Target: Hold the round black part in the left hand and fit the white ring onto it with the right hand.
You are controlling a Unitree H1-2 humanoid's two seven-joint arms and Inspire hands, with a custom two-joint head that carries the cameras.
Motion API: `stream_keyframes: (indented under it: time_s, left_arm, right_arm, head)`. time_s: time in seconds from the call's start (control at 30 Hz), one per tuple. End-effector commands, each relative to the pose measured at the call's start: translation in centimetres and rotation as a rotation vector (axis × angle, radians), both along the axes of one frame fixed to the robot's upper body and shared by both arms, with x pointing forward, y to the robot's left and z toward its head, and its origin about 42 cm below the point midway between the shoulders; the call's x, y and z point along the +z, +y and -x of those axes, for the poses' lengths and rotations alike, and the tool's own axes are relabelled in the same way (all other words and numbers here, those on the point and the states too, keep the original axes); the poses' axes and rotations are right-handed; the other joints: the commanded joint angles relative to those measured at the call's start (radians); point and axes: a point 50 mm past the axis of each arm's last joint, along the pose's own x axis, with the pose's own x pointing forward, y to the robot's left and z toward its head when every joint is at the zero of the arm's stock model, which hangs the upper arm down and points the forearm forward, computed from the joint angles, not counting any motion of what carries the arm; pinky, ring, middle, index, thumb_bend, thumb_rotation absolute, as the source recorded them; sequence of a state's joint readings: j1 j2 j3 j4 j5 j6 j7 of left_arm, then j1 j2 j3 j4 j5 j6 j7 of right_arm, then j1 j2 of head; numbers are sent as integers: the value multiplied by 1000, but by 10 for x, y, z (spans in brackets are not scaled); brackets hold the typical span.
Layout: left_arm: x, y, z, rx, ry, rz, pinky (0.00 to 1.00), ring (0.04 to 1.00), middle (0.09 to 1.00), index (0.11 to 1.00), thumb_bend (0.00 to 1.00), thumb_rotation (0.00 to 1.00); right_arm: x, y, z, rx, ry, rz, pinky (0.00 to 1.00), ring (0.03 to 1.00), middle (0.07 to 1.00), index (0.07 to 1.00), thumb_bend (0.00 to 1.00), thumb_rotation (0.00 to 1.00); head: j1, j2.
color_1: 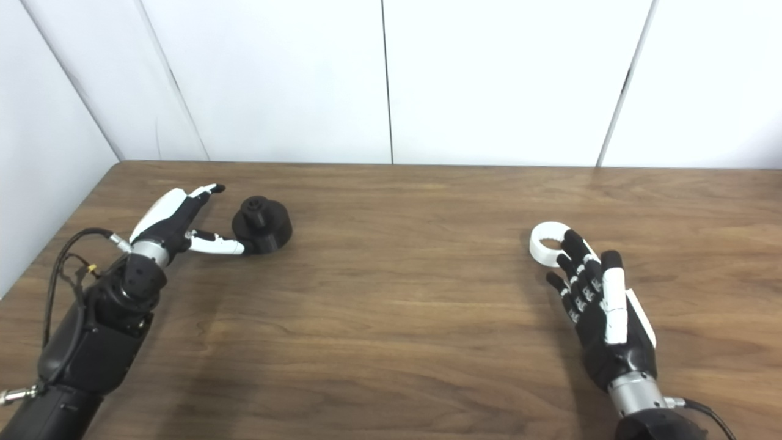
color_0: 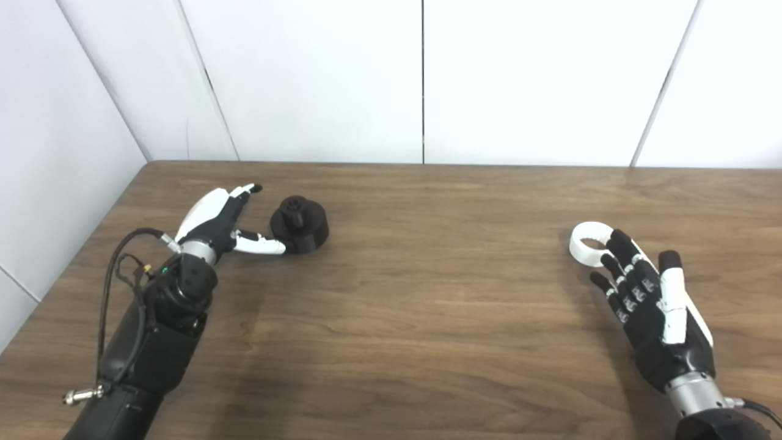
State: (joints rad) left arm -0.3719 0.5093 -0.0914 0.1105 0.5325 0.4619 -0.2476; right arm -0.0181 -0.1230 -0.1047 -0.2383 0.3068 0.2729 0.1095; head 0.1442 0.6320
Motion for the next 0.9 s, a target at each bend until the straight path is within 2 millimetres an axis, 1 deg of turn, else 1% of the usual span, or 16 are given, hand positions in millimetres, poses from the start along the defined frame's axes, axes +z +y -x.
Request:
stream_keyframes:
  time_s: [0.0, 0.07, 0.13, 0.33, 0.47, 0.63, 0.77, 0.87]
  left_arm:
    - [31, 7, -16, 7, -66, -28, 961, 1000, 1000, 907, 958, 268]
    - [30, 6, -17, 7, -65, -19, 966, 1000, 1000, 903, 957, 251]
    - [29, 5, -19, 5, -60, -10, 976, 1000, 1000, 906, 948, 244]
    - [27, 3, -23, 1, -53, -7, 975, 1000, 1000, 912, 952, 259]
    - [24, 1, -25, -1, -47, -7, 971, 1000, 1000, 906, 970, 275]
    - [19, -3, -29, -14, -49, -15, 967, 1000, 1000, 909, 965, 267]
    - [18, -8, -32, -22, -50, -25, 998, 1000, 1000, 910, 945, 242]
    - [16, -12, -36, -30, -45, -38, 991, 1000, 1000, 918, 953, 251]
  right_arm:
    - [17, 1, -6, 16, -93, 5, 928, 978, 965, 929, 622, 1000]
    - [17, 1, -6, 17, -91, 4, 936, 984, 974, 938, 630, 1000]
    - [16, 1, -7, 17, -87, 1, 941, 986, 975, 939, 636, 1000]
    - [16, 2, -9, 16, -85, 10, 939, 980, 966, 935, 653, 1000]
    - [16, 3, -9, 23, -92, 7, 948, 991, 975, 940, 653, 1000]
    - [17, 2, -9, 21, -101, 17, 949, 988, 975, 944, 652, 1000]
    - [19, 2, -8, 13, -108, 26, 946, 975, 967, 937, 628, 1000]
    - [20, 0, -7, 10, -111, 27, 945, 976, 966, 933, 626, 1000]
  head:
    - [2, 6]
    - [1, 4]
    - [1, 10]
    - [-5, 10]
    - [-6, -7]
    - [-8, -14]
    - [-13, -19]
    - [-14, -22]
